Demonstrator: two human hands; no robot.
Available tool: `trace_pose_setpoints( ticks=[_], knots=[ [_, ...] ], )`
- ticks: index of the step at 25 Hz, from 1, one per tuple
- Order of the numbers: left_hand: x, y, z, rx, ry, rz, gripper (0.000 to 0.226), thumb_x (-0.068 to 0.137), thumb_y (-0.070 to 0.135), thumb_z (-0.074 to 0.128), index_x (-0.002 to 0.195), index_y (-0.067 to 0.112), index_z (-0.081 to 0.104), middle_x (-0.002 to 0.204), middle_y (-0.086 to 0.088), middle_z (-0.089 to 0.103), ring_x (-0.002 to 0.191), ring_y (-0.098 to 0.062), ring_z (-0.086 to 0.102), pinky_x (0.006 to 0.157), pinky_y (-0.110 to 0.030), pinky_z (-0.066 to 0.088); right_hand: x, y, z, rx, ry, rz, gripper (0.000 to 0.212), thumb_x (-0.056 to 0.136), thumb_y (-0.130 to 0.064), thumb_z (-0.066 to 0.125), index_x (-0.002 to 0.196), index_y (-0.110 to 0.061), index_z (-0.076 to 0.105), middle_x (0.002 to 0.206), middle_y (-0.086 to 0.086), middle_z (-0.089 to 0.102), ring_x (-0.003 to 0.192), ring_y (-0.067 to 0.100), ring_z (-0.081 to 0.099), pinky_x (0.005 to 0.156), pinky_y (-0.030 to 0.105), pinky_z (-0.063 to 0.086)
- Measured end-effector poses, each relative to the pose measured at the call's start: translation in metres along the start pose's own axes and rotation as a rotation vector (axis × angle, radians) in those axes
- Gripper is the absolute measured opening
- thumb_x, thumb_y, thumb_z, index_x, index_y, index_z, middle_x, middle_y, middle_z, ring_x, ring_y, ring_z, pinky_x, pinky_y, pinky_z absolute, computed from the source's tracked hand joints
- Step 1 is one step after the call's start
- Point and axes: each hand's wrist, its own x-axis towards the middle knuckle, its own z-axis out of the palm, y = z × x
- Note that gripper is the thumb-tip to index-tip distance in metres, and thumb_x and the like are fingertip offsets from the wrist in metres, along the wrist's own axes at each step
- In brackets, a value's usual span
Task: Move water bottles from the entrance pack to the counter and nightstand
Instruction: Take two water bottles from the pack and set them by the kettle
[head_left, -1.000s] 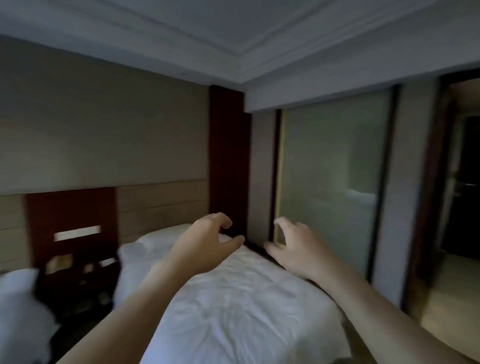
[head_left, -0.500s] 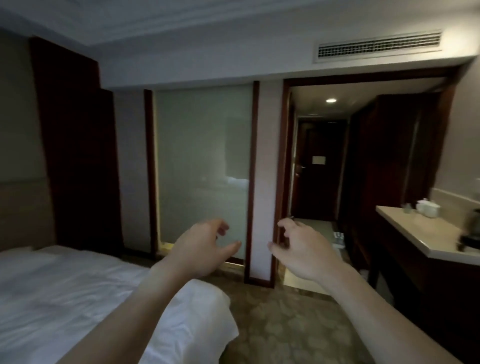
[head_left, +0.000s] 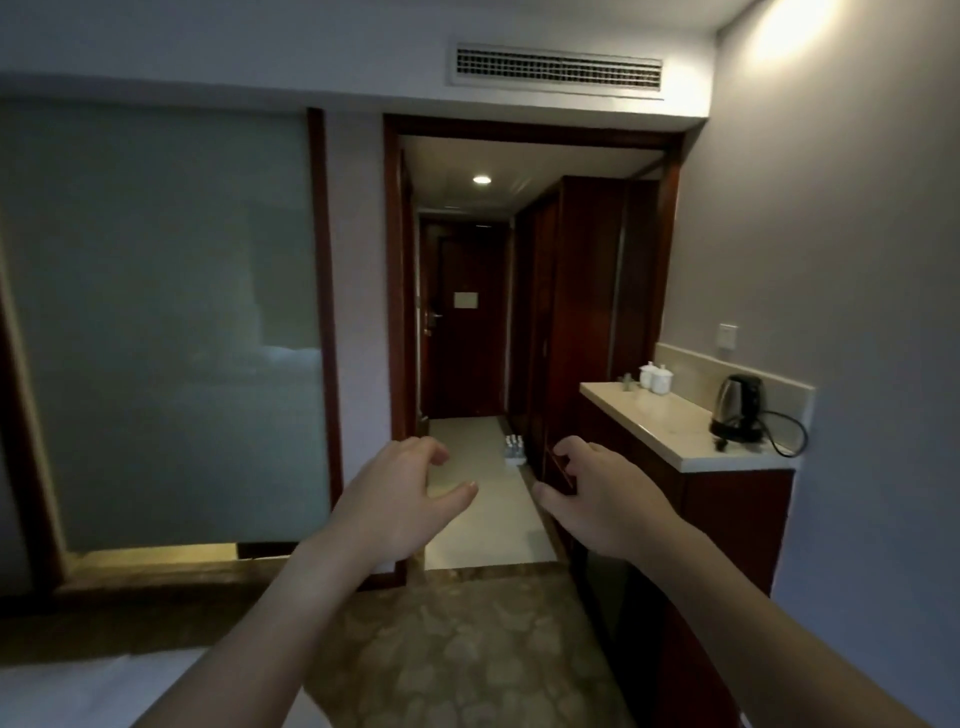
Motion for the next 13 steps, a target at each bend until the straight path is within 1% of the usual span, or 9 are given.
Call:
trace_pose_setpoints(
  ticks=[3, 4, 7, 9, 13],
  knots=[
    [0.078, -0.025, 0.05, 0.024, -0.014, 0.016, 0.059, 0.085, 0.061, 0.053, 0.132, 0.025, 0.051, 0.132, 0.009, 0.054, 0.121, -0.008, 0.047, 0.098, -0.028, 0.042, 0.069, 0.046, 0.024, 0.015, -0.014, 0.036, 0.06, 0.093, -0.053, 0.054, 0.143, -0.022, 0.04, 0.132, 0.0, 0.057, 0.104, 0.017, 0.063, 0.089, 0.036, 0.056],
    [0.105, -0.033, 0.065, 0.029, -0.022, 0.022, 0.06, 0.084, 0.061, 0.053, 0.132, 0.025, 0.051, 0.133, 0.009, 0.054, 0.121, -0.008, 0.047, 0.098, -0.028, 0.041, 0.095, 0.062, 0.032, 0.024, -0.01, 0.039, 0.059, 0.093, -0.052, 0.055, 0.143, -0.022, 0.041, 0.131, 0.001, 0.057, 0.103, 0.016, 0.063, 0.088, 0.036, 0.057],
    [0.195, -0.054, 0.104, 0.041, -0.05, 0.027, 0.058, 0.086, 0.058, 0.054, 0.133, 0.024, 0.05, 0.133, 0.008, 0.054, 0.121, -0.007, 0.047, 0.096, -0.025, 0.04, 0.184, 0.107, 0.05, 0.061, 0.015, 0.052, 0.058, 0.094, -0.049, 0.056, 0.141, -0.02, 0.043, 0.131, 0.001, 0.058, 0.11, 0.017, 0.06, 0.091, 0.035, 0.055],
    [0.253, -0.064, 0.117, 0.055, -0.06, 0.023, 0.056, 0.087, 0.055, 0.055, 0.133, 0.024, 0.05, 0.132, 0.007, 0.054, 0.117, -0.006, 0.047, 0.093, -0.022, 0.039, 0.245, 0.128, 0.056, 0.079, 0.041, 0.05, 0.059, 0.093, -0.049, 0.057, 0.142, -0.02, 0.042, 0.133, 0.0, 0.058, 0.113, 0.018, 0.06, 0.092, 0.033, 0.054],
    [0.353, -0.097, 0.14, 0.035, -0.02, 0.036, 0.053, 0.087, 0.053, 0.056, 0.131, 0.024, 0.051, 0.129, 0.009, 0.054, 0.11, -0.001, 0.044, 0.088, -0.021, 0.038, 0.357, 0.153, 0.074, 0.078, 0.052, 0.037, 0.061, 0.093, -0.05, 0.058, 0.144, -0.02, 0.042, 0.134, 0.001, 0.059, 0.114, 0.018, 0.06, 0.09, 0.032, 0.054]
  ],
)
